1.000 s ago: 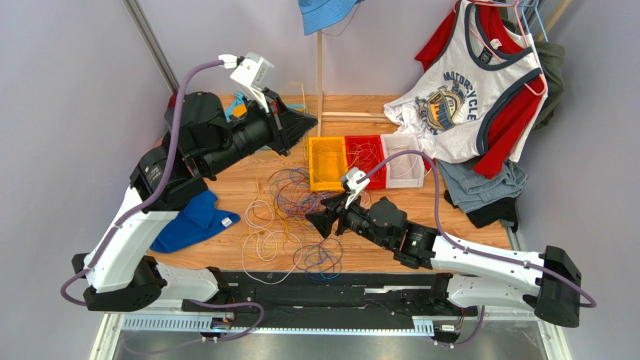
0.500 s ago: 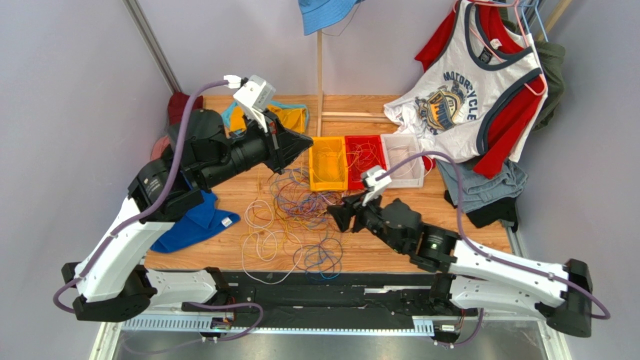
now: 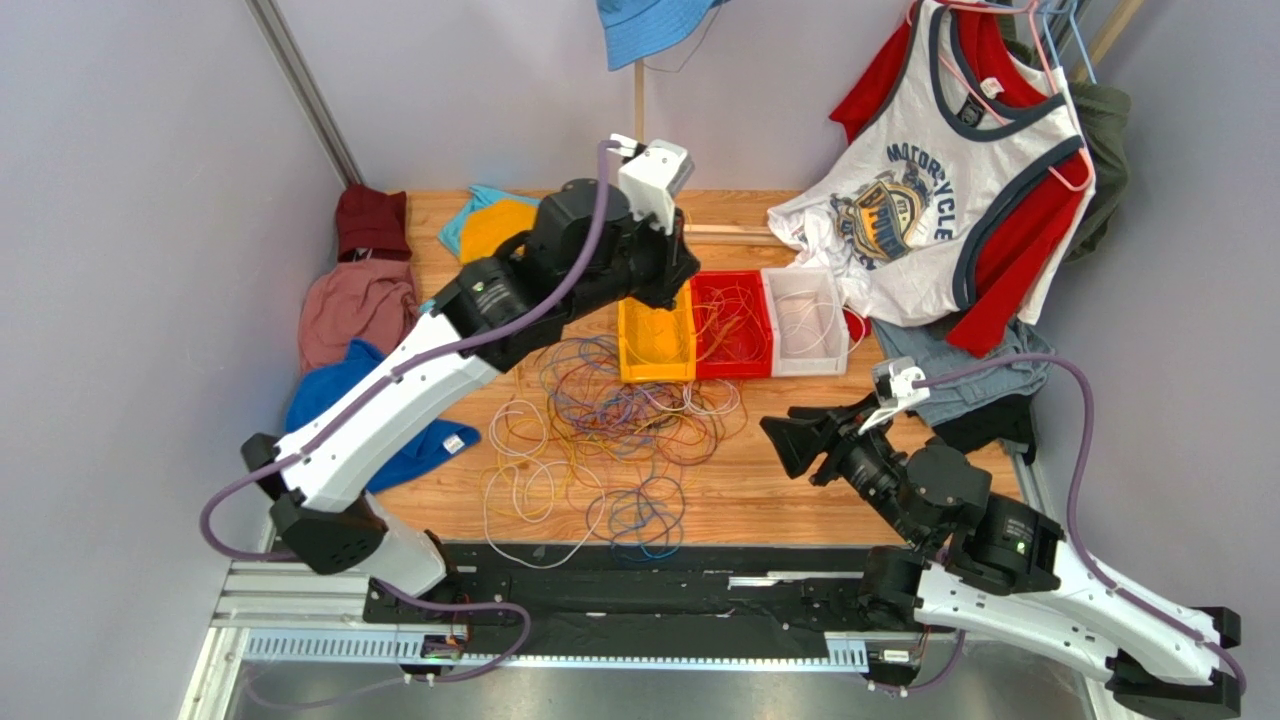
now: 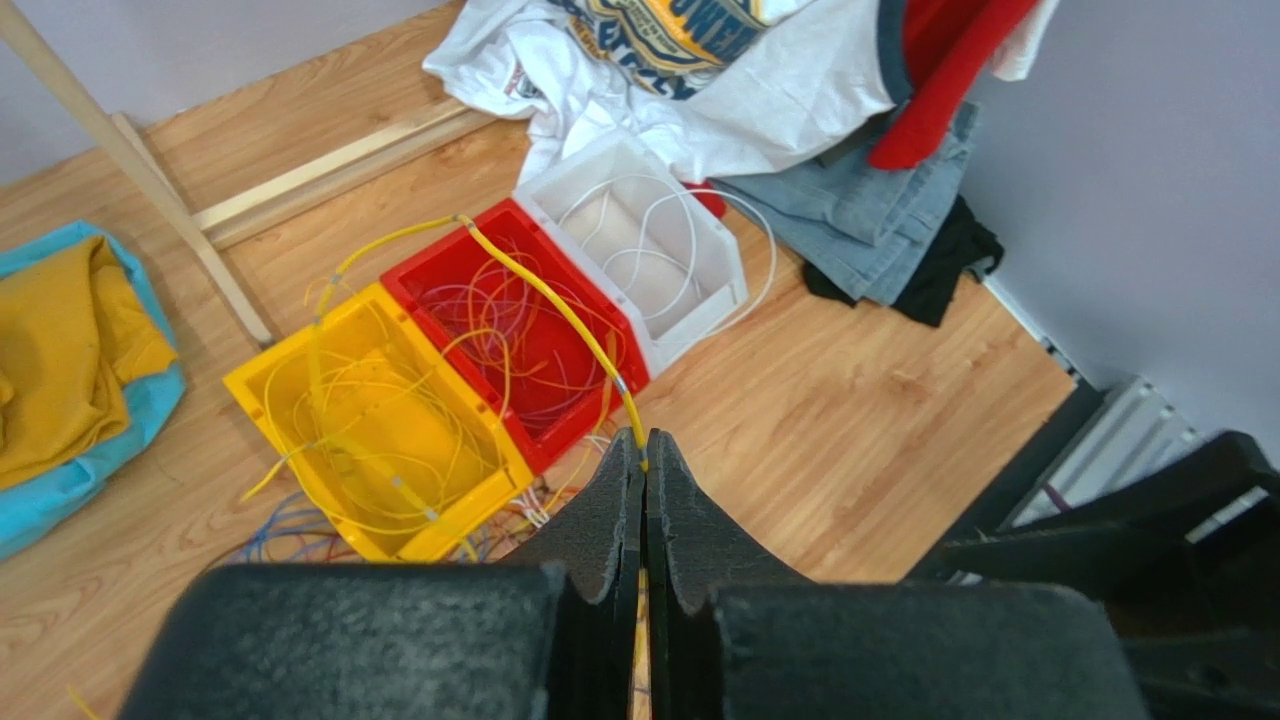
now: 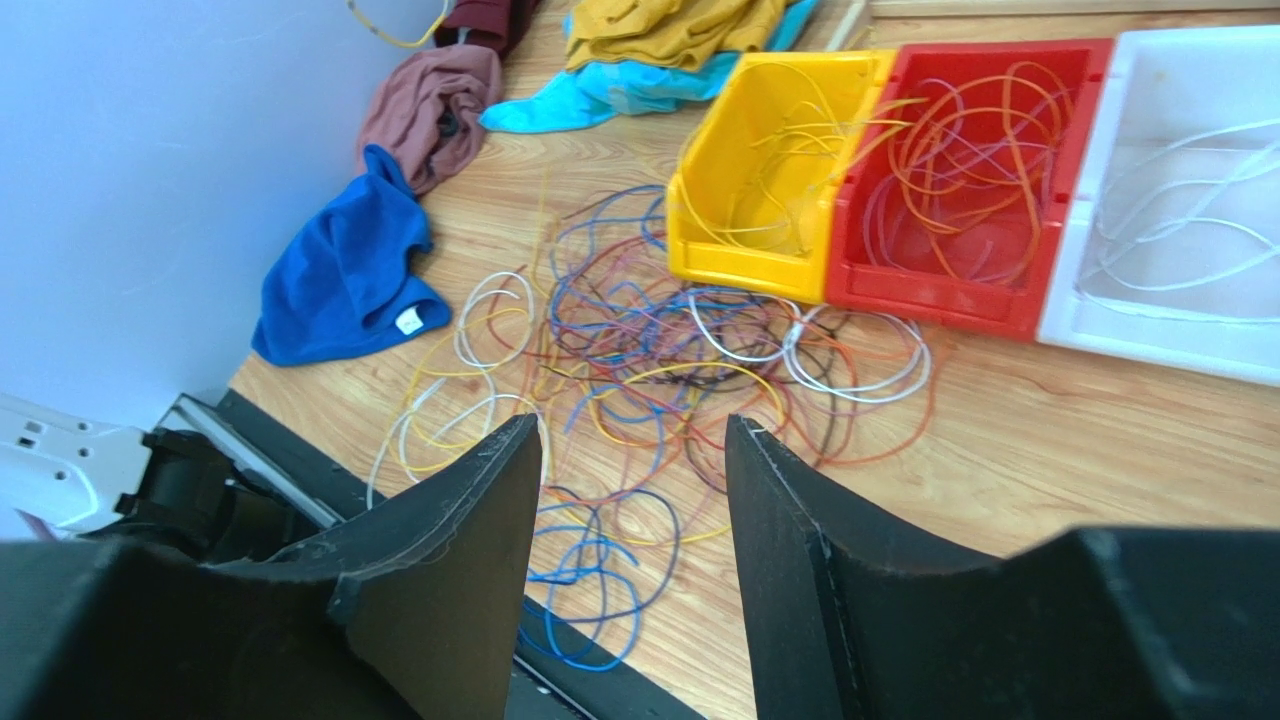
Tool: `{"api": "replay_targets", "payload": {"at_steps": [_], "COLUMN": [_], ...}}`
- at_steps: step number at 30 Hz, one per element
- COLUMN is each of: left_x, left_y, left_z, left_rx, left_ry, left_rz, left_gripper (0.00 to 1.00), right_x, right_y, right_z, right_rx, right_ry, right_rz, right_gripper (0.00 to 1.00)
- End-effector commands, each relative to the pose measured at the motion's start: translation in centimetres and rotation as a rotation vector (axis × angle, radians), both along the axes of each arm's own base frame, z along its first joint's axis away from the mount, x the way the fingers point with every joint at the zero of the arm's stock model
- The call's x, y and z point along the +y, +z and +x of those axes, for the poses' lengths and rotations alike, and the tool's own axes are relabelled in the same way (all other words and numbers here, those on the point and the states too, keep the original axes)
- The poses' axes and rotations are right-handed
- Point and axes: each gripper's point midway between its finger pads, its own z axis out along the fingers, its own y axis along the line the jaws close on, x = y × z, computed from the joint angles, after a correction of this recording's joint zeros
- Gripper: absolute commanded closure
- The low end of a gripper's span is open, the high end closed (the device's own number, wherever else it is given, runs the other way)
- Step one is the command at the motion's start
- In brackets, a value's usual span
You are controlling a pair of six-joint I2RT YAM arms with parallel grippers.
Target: Untangle the cables
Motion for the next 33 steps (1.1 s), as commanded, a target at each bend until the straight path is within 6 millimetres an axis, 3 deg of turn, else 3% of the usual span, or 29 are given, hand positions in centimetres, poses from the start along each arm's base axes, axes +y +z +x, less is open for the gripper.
{"api": "replay_targets", "payload": {"at_steps": [1,12,19,28,33], "left_x": [-0.6,-2.3,-2.4,-2.2,-1.0], "left_y": [2.4,0.3,-3.4,-8.1,-7.9], "left_z": [2.9,8.3,11.6,14.0,13.9], "left_rx": [-0.099,-0.097,-0.059,0.008,0.006], "left_ry": [0.055,0.106,0.148,0.17,0.202], "left_rz": [-0.02,-0.009,0.033,0.067,0.078], "left_gripper": [1.0,1.0,1.0,1.0,1.0], "right_x": [-2.1,-3.4,-3.4,-3.2,-3.1], "right_y": [-0.5,-0.4,-0.7,-1.0,-1.0], "right_z": [0.0,-0.1,-0.2,-0.1,-0.1], "right_rx": [0.011,-0.01,-0.009,-0.003,-0.002], "right_ry": [-0.055,-0.076,-0.073,-0.074,-0.075], "right_rz": [-0.041,-0.036,-0.027,-0.031,-0.033], "right_gripper": [0.48,0.48,0.48,0.48,0.48]}}
